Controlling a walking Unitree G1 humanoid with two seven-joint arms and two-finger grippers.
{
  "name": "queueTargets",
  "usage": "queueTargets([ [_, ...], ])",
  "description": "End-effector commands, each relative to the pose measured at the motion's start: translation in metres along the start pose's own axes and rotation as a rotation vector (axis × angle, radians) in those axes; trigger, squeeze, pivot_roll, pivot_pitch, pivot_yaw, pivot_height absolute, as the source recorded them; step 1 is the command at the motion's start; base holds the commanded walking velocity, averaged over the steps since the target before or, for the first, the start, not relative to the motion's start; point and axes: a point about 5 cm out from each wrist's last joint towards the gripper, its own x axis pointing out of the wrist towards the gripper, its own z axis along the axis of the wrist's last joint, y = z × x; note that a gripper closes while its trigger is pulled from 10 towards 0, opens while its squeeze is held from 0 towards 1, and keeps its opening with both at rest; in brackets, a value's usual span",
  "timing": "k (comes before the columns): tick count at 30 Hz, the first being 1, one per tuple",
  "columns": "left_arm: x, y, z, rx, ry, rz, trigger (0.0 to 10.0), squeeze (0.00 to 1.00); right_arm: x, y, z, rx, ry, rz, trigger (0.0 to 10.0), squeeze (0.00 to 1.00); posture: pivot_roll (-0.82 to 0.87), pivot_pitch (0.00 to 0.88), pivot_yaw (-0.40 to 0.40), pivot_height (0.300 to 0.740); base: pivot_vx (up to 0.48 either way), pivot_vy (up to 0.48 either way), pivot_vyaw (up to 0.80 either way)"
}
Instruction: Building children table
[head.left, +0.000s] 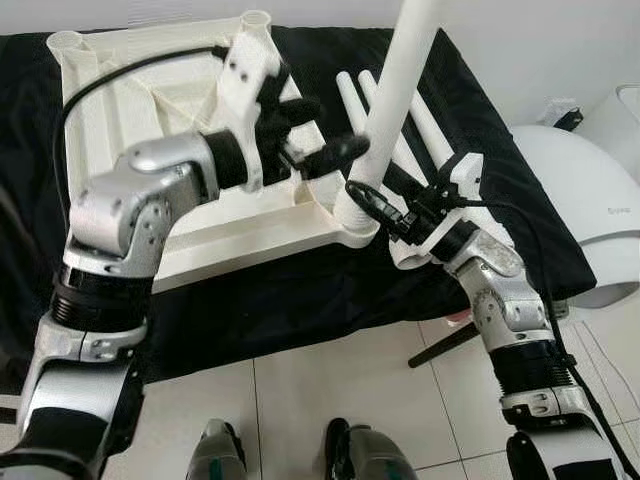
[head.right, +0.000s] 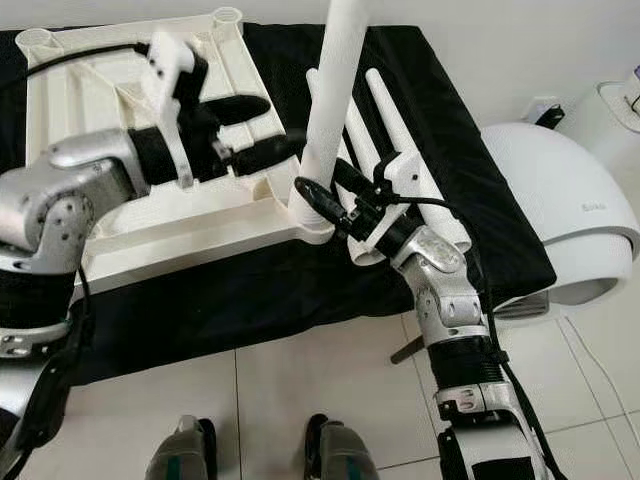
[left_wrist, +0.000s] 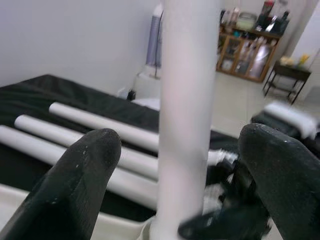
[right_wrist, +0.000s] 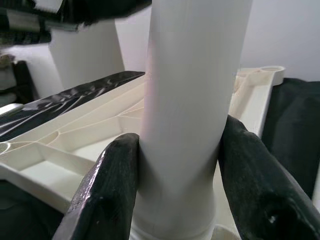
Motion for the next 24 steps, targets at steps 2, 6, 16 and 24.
queueTargets([
  [2, 0.005, -0.004, 0.003, -0.04, -0.017, -0.073, 10.0, 0.0, 0.002, 0.001, 0.002, -0.005, 0.007, 0.046, 10.0, 0.0, 0.08, 0.179, -0.055, 0.74, 0.0, 0.0, 0.0],
  [6, 0.01, -0.008, 0.01, -0.082, -0.052, -0.118, 10.0, 0.0, 0.003, 0.003, 0.002, -0.014, 0.019, 0.082, 10.0, 0.0, 0.08, 0.175, -0.054, 0.74, 0.0, 0.0, 0.0],
  [16, 0.019, -0.012, 0.002, -0.114, 0.017, -0.154, 10.0, 0.0, 0.006, 0.004, 0.004, -0.045, 0.04, 0.16, 10.0, 0.0, 0.08, 0.165, -0.049, 0.74, 0.0, 0.0, 0.0],
  [24, 0.023, -0.01, 0.006, -0.117, 0.043, -0.158, 10.0, 0.0, 0.008, 0.005, 0.004, -0.064, 0.059, 0.21, 10.0, 0.0, 0.09, 0.172, -0.046, 0.74, 0.0, 0.0, 0.0],
])
